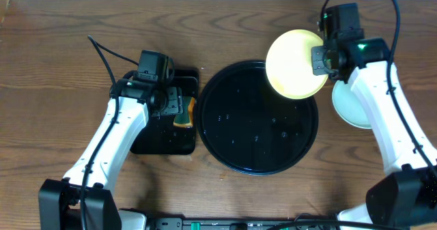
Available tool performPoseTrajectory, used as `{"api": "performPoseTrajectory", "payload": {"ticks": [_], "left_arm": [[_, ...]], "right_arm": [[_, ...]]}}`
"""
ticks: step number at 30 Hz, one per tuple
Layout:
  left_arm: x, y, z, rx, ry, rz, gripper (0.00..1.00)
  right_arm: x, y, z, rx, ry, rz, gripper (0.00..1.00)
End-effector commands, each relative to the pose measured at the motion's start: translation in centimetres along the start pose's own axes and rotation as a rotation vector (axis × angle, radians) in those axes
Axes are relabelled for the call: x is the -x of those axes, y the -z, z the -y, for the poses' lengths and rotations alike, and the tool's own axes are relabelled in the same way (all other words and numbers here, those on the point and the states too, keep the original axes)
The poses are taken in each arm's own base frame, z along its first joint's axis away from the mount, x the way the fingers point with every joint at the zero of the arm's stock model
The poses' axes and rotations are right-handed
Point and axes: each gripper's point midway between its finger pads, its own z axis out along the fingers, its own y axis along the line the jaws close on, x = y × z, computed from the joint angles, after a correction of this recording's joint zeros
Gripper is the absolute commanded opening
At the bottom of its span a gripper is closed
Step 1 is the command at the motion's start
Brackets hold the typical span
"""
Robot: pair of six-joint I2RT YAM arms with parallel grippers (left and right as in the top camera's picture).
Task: Clean dirty plates on tray and stack at the side
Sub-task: 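Lift the yellow plate with the right gripper toward the plate stack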
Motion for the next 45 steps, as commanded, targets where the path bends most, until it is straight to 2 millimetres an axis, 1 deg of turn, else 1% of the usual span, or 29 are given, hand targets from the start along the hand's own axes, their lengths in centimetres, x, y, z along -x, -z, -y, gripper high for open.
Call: {"api": "performPoseTrajectory", "payload": {"ticks": [1, 7, 15, 17, 20, 26, 33, 35, 37, 39, 41, 42, 45], "left_arm": [[0.5, 0.4, -0.2, 0.009, 0.014, 0.017, 0.74], [0.5, 0.4, -0.2, 0.009, 0.014, 0.017, 0.75], [0.5, 0.4, -0.2, 0.009, 0.014, 0.017, 0.74], [0.5, 0.4, -0.2, 0.009, 0.014, 0.017, 0.75], [0.5, 0.4, -0.2, 0.009, 0.014, 0.017, 0.74], [0.5, 0.4, -0.2, 0.009, 0.014, 0.017, 0.74], [0.5, 0.4, -0.2, 0.009, 0.014, 0.017, 0.74], [0.5, 0.4, -0.2, 0.009, 0.014, 0.017, 0.75], [0.5, 0.4, -0.2, 0.009, 0.014, 0.017, 0.74], [0.5, 0.4, -0.2, 0.009, 0.014, 0.016, 0.74], [0.5, 0.4, -0.2, 0.009, 0.014, 0.017, 0.74], [0.5, 0.4, -0.2, 0.009, 0.014, 0.017, 0.74], [0.5, 0.4, -0.2, 0.009, 0.014, 0.016, 0.75]], "right_arm": [[1.1, 2.7, 0.3, -0.11, 0.048, 0.077, 0.01], [1.4, 4.8, -1.1, -0.263, 0.152, 0.126, 0.01], [2.7, 9.3, -2.5, -0.522, 0.237, 0.262, 0.01], [3.0, 10.2, -3.3, -0.548, 0.252, 0.296, 0.01], [3.0, 11.1, -4.2, -0.565, 0.27, 0.324, 0.01], [3.3, 12.2, -4.8, -0.599, 0.269, 0.368, 0.01], [3.3, 12.1, -5.0, -0.586, 0.273, 0.367, 0.01], [3.2, 11.4, -5.6, -0.529, 0.26, 0.357, 0.01], [2.9, 10.2, -6.2, -0.438, 0.233, 0.334, 0.01], [2.7, 9.0, -6.4, -0.35, 0.186, 0.304, 0.01], [2.6, 7.8, -6.0, -0.282, 0.131, 0.272, 0.01], [2.5, 6.8, -5.3, -0.242, 0.079, 0.246, 0.01], [2.4, 5.3, -3.4, -0.193, -0.003, 0.199, 0.01]]}}
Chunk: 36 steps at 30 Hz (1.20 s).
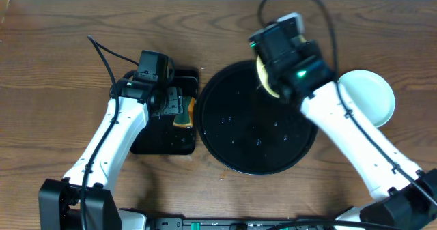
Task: Clean dirty plates on tray and stack at the side
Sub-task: 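Lift the yellow plate with the right gripper toward the plate stack, then lower the yellow plate onto the pale green stack and open right gripper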
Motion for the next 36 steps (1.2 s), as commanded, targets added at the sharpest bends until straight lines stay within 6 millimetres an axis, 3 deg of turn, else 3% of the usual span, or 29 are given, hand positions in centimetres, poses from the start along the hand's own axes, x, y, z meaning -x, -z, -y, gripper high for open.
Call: {"api": "performPoseTrajectory", "payload": {"ticks": [1, 7, 13, 19, 27, 33, 35, 36], "left_arm": [[0.5, 0.4, -0.2, 0.009, 0.014, 0.016, 0.75], [0.5, 0.4, -0.2, 0.009, 0.014, 0.017, 0.75], [0.5, 0.4, -0.2, 0.009, 0.013, 0.017, 0.75], [0.5, 0.4, -0.2, 0.009, 0.014, 0.016, 0.75], [0.5, 0.4, -0.2, 0.009, 0.014, 0.016, 0.75], [0.5, 0.4, -0.2, 0.009, 0.014, 0.016, 0.75], [0.5, 0.4, -0.2, 0.009, 0.014, 0.016, 0.75], [0.5, 0.4, -0.2, 0.009, 0.014, 0.016, 0.75]], "right_arm": [[-0.8, -2.2, 1.6, 0.121, -0.181, -0.07, 0.01], [-3.3, -6.1, 5.9, 0.166, -0.336, -0.183, 0.01], [-8.9, -10.2, 12.2, 0.09, -0.577, -0.331, 0.01], [-15.2, -13.1, 16.5, -0.022, -0.715, -0.427, 0.01], [-21.0, -15.8, 16.8, 0.028, -0.872, -0.48, 0.01], [-22.5, -16.2, 16.5, 0.021, -0.883, -0.495, 0.04], [-22.2, -16.3, 16.3, 0.036, -0.886, -0.488, 0.1], [-21.7, -16.4, 15.8, 0.075, -0.897, -0.476, 0.25]]}}
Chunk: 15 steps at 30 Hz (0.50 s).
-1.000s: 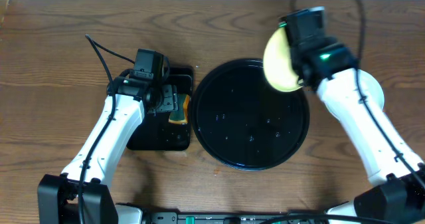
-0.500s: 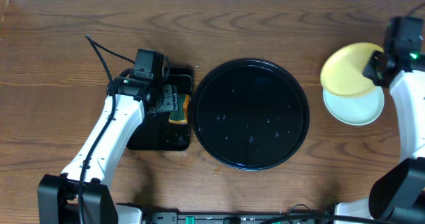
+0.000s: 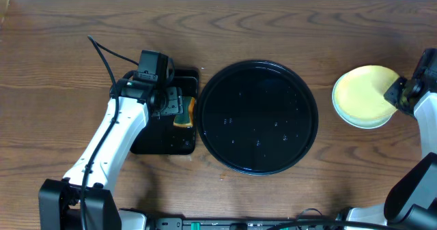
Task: Clean dirty plates on tray and stack at the side
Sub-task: 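Lower the yellow plate onto the pale green stack and open right gripper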
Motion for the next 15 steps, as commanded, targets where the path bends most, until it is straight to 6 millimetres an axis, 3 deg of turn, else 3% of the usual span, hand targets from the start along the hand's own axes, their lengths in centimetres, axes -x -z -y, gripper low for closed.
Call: {"api": "performPoseTrajectory", "payload": {"ticks": [1, 2, 5, 10, 13, 14, 15], "left_arm": [[0.5, 0.4, -0.2, 0.009, 0.013, 0.016, 0.75], [0.5, 0.4, -0.2, 0.009, 0.013, 0.016, 0.75], [0.5, 0.4, -0.2, 0.009, 0.013, 0.016, 0.75], [0.7, 0.4, -0.1, 0.007, 0.001, 0.024, 0.76], [1.6, 0.9, 0.1, 0.001, -0.003, 0.047, 0.83], [1.8, 1.1, 0.1, -0.001, -0.01, 0.054, 0.83], [2.2, 1.4, 0.2, -0.004, -0.015, 0.064, 0.84]], "right_arm": [[0.3, 0.7, -1.6, 0.105, -0.019, 0.006, 0.35], [0.2, 0.8, -2.3, 0.143, -0.012, 0.0, 0.43], [-0.3, 1.2, -4.5, 0.268, 0.033, -0.026, 0.5], [-1.9, 2.7, -8.5, 0.451, 0.132, -0.073, 0.5], [-3.2, 3.7, -10.9, 0.505, 0.262, -0.08, 0.53], [-3.6, 4.1, -11.6, 0.515, 0.314, -0.08, 0.58], [-4.0, 4.3, -12.2, 0.512, 0.35, -0.082, 0.76]]}}
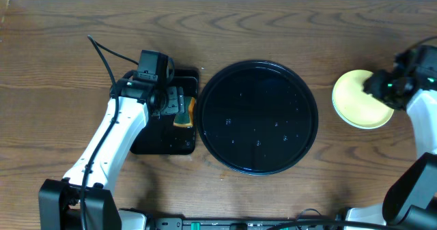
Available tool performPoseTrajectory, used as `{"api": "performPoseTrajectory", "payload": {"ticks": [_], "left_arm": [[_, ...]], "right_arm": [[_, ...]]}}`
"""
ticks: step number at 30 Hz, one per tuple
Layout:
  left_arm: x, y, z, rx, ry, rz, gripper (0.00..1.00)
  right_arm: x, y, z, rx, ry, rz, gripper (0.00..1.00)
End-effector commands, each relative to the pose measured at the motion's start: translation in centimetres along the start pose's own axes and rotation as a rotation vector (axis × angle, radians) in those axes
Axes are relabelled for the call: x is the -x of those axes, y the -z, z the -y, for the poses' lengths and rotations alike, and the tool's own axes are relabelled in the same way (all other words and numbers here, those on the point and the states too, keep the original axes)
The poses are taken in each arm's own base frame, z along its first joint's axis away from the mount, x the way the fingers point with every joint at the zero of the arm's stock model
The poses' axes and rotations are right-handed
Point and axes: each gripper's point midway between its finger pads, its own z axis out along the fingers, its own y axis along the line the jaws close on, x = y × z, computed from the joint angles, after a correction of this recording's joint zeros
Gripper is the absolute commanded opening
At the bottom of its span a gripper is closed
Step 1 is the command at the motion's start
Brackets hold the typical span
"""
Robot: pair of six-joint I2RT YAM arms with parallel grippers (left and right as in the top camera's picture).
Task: Clean dirty plates on tray and stack at the side
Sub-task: 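Lower the yellow plate onto the pale green stack and open right gripper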
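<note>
The round black tray [258, 116] lies mid-table with only water drops on it. At the right, a yellow plate [351, 100] rests flat on a white plate [369, 124] whose rim shows below it. My right gripper [379, 87] hovers over the yellow plate's right part, and the plate lies free of it. My left gripper [175, 109] sits over the small black tray [160, 141], shut on a yellow-orange sponge [184, 115].
The brown wooden table [54, 46] extends all around. A black cable [102, 52] runs from the left arm toward the back left. The right arm's white links run down the right edge.
My right gripper was at the yellow plate's right rim and is now further left, above the plate. The plate has stayed flat on the white one. The left arm is unchanged.
The right gripper first held the yellow plate over the tray's back right edge, with the white plate alone at the side. It then held it over the tray. Later the yellow plate lay on the white plate, and now the gripper is off its rim.
</note>
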Motion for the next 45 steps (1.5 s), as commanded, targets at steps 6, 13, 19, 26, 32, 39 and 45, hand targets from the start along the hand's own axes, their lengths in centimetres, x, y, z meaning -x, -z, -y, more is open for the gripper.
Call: {"api": "performPoseTrajectory", "payload": {"ticks": [6, 13, 19, 26, 32, 39, 45], "left_arm": [[2.3, 2.4, -0.6, 0.008, 0.025, 0.041, 0.88], [-2.2, 2.7, -3.1, 0.069, 0.06, -0.15, 0.89], [-4.1, 3.7, -3.5, 0.069, 0.058, -0.153, 0.89], [-5.6, 6.4, -3.8, 0.021, 0.063, 0.038, 0.89], [-6.4, 10.2, -4.0, -0.055, 0.071, 0.352, 0.89], [-8.1, 14.5, -4.4, -0.109, 0.075, 0.573, 0.89], [-8.3, 15.4, -4.5, -0.119, 0.076, 0.617, 0.89]], "right_arm": [[-3.5, 1.7, -6.8, -0.024, 0.365, -0.121, 0.99], [-7.8, 2.4, -8.4, -0.026, 0.402, -0.265, 0.99], [-10.6, 2.8, -7.8, -0.014, 0.372, -0.353, 0.99], [-11.6, 4.6, -7.4, 0.032, 0.384, -0.184, 0.99], [-11.2, 9.5, -7.1, 0.078, 0.414, 0.144, 0.99], [-11.2, 15.8, -7.5, 0.156, 0.429, 0.425, 0.99], [-11.8, 17.3, -7.3, 0.168, 0.431, 0.467, 0.99]]}}
